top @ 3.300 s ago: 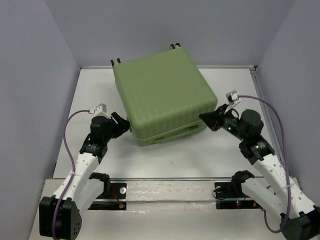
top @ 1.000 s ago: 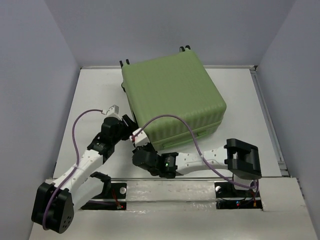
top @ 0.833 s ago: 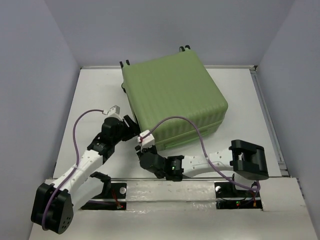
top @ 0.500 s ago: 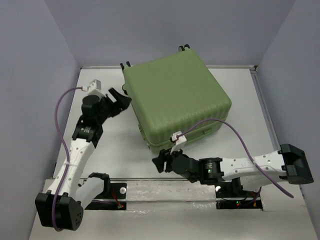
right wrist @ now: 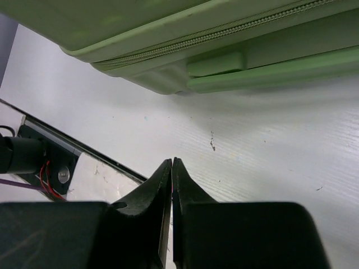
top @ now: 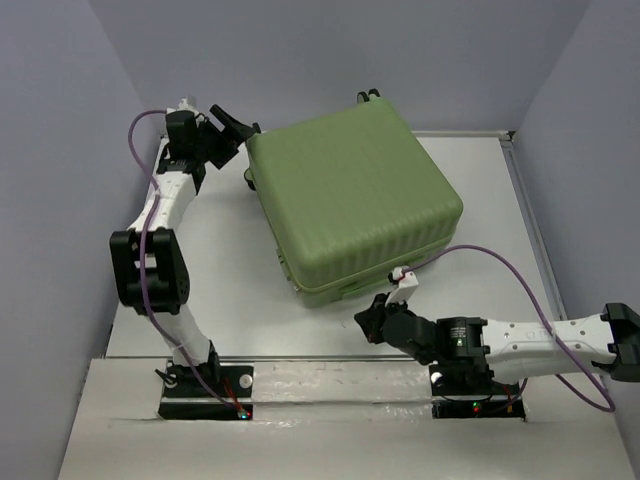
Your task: Pack the luggage
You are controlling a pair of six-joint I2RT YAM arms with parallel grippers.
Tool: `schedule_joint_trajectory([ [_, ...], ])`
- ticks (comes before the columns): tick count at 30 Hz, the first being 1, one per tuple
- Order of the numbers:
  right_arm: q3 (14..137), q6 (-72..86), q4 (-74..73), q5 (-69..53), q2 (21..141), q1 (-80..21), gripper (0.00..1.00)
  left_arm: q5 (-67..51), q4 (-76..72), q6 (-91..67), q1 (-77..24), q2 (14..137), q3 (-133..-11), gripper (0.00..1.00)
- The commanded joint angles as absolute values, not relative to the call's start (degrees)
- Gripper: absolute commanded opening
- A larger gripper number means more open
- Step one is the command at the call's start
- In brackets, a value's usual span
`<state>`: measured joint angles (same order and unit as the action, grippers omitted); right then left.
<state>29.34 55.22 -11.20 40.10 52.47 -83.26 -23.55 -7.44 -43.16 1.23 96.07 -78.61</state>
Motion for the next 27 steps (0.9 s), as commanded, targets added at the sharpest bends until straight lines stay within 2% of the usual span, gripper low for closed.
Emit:
schedule_joint_trajectory([
  [1,29.4,55.5,-13.2,42.1,52.2,-83.2,0.1,-28.6,-4.2,-44.2,1.2,103.9,-91.1,0.91],
  [11,29.6,56.5,-13.3,41.9,55.8,-83.2,0.11,-30.1,-4.9,-48.4,-1.8,117.4,-105.8,0.9],
  [14,29.0,57.6,-13.7,41.8,55.1,-82.1,0.19,-30.5,-6.1,-50.0,-2.4,119.3,-107.8,0.89],
  [17,28.0,58.3,-14.2,40.3,54.2,-79.7,0.33,-30.5,-6.7,-50.3,-2.7,120.0,-107.9,0.87],
  [20,27.4,57.3,-14.8,38.5,53.5,-76.1,0.4,-30.6,-8.3,-50.9,-2.7,120.0,-106.5,0.82],
  [21,27.3,56.7,-14.8,38.1,53.2,-74.9,0.41,-30.4,-8.8,-51.1,-2.7,120.0,-106.0,0.77],
  [22,27.4,55.2,-14.8,37.3,52.7,-73.7,0.41,-30.2,-9.5,-51.3,-2.7,119.6,-105.3,0.66],
  [25,27.6,52.5,-14.9,36.0,51.8,-68.7,0.42,-30.0,-12.9,-52.8,-2.5,118.6,-101.8,0.5],
  [26,27.8,51.0,-14.8,35.8,51.2,-67.7,0.43,-29.8,-14.4,-53.1,-2.3,118.2,-100.0,0.37],
  [27,27.7,50.5,-14.7,35.3,50.9,-65.7,0.43,-29.4,-14.8,-53.3,-2.1,118.0,-99.4,0.29],
])
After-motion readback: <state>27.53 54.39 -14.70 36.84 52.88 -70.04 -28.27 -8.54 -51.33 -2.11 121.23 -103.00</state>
